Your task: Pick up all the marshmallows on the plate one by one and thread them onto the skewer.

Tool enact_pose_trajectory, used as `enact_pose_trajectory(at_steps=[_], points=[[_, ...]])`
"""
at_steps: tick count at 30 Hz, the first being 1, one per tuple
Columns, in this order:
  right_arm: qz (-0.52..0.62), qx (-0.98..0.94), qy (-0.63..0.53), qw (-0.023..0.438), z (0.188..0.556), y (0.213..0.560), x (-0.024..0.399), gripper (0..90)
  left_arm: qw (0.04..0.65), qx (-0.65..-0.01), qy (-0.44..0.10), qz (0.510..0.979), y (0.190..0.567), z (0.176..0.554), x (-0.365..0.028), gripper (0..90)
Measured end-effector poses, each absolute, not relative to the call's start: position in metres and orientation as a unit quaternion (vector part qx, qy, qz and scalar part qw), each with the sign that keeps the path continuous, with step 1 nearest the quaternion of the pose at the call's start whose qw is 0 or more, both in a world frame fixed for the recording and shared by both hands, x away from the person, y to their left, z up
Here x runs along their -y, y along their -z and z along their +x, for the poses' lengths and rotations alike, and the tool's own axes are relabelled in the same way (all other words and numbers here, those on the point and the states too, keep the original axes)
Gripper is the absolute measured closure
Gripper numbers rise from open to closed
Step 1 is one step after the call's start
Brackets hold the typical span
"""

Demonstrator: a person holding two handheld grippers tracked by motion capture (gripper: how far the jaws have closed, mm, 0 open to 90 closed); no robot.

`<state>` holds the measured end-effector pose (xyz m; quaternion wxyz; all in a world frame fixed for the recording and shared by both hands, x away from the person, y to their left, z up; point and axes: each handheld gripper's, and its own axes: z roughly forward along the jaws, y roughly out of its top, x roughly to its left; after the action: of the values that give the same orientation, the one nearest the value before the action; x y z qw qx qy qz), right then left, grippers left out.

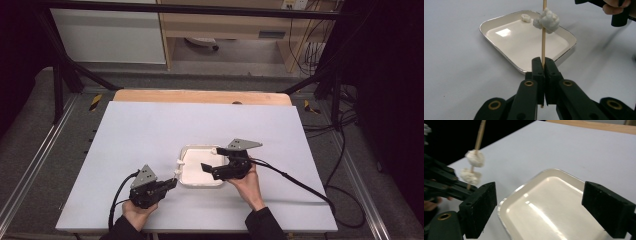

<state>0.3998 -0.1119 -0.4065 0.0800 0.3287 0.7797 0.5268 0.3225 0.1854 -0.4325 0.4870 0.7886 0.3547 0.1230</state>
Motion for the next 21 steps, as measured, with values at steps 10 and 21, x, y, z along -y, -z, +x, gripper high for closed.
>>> enact_pose_trajectory(at_steps=[10,21], points=[[0.356,-0.795,-0.480,0.104,0.428,0.414,0.118,25.2,0.488,-0.356,-0.115,0.788,0.434,0.324,-0.187,88.0],[0.365,-0.822,-0.423,0.114,0.454,0.441,0.106,41.4,0.489,-0.353,-0.112,0.790,0.434,0.324,-0.187,88.0]])
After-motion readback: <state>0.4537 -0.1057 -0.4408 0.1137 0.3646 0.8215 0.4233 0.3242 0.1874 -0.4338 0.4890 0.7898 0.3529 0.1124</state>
